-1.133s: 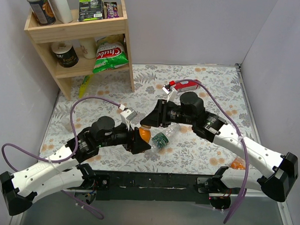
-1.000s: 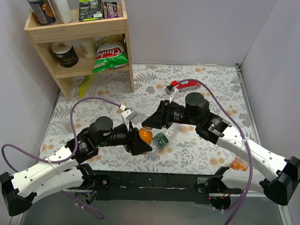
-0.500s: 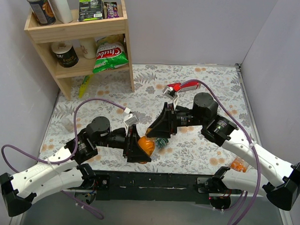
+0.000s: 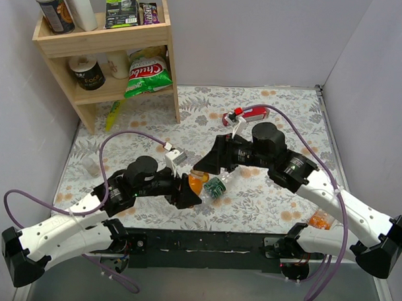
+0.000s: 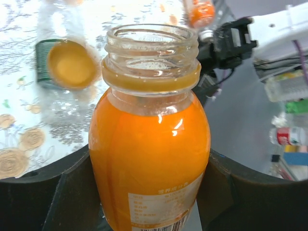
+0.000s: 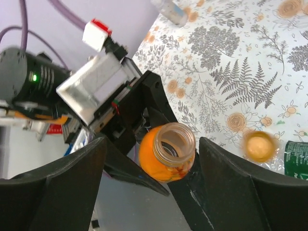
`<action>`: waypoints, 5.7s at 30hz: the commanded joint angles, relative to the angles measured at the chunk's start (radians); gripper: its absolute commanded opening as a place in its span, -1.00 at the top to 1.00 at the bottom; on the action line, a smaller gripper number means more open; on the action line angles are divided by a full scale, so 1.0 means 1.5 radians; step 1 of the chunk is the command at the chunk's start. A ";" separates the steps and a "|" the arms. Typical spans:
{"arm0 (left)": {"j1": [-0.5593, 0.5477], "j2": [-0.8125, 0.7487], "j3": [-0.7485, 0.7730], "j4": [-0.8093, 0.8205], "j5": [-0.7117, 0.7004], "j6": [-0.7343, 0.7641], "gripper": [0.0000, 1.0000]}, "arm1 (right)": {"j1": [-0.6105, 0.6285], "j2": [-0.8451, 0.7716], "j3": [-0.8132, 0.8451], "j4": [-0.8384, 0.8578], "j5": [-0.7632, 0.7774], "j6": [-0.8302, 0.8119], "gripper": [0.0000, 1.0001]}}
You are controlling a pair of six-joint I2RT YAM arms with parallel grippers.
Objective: Unscrew the bottle caps
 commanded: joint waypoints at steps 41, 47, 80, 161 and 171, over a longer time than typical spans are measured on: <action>0.012 -0.063 -0.100 0.105 -0.064 0.006 0.59 | 0.037 0.117 0.015 0.065 0.063 0.035 -0.64; 0.013 -0.055 -0.093 0.105 -0.080 0.012 0.59 | 0.042 0.141 0.015 0.086 0.014 0.039 -0.23; 0.396 0.075 0.273 -0.223 -0.345 -0.067 -0.96 | 0.256 0.190 -0.010 0.322 0.668 -0.322 0.97; 0.477 0.246 0.323 -0.168 -0.321 0.146 -0.96 | 0.317 0.171 -0.073 0.427 0.704 -0.272 -0.65; 0.627 0.378 0.241 0.056 -0.224 0.278 -0.96 | 0.323 -0.115 -0.193 0.264 0.796 -0.198 -0.61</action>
